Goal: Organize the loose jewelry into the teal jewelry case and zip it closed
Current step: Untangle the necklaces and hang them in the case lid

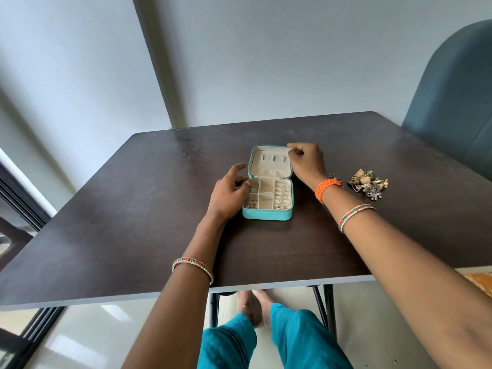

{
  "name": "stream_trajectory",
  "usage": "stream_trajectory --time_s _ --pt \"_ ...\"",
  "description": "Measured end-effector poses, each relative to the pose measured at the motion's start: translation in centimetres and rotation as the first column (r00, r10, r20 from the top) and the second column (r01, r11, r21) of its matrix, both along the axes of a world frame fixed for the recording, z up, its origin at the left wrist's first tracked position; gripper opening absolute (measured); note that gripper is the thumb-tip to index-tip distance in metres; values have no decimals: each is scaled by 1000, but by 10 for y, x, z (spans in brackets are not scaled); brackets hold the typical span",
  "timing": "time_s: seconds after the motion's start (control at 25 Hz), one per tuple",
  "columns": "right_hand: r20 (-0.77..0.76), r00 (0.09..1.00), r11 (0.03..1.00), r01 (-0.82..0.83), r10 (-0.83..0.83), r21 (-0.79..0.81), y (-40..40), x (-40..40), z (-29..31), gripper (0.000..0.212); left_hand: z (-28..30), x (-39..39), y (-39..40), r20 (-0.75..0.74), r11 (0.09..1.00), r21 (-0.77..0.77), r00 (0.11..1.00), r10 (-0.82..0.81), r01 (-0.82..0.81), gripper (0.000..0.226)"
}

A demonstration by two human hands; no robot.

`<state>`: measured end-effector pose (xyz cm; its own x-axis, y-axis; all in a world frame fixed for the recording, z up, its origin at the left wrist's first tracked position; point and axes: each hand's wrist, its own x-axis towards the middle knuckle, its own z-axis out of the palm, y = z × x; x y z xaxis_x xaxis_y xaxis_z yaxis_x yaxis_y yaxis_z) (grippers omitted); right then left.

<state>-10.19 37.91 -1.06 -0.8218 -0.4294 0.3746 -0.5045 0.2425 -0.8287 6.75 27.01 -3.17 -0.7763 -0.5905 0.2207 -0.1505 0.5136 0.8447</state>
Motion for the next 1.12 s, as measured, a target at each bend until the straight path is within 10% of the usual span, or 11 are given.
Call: stream_trajectory --time_s 0.48,1.12 --pt "4 993 959 -118 121 257 10 24 -9 44 9 10 11 -91 985 -5 981 173 -174 22" --pt "-147 947 947 -256 287 196 26 52 -11 36 9 11 7 -139 954 104 946 292 -280 11"
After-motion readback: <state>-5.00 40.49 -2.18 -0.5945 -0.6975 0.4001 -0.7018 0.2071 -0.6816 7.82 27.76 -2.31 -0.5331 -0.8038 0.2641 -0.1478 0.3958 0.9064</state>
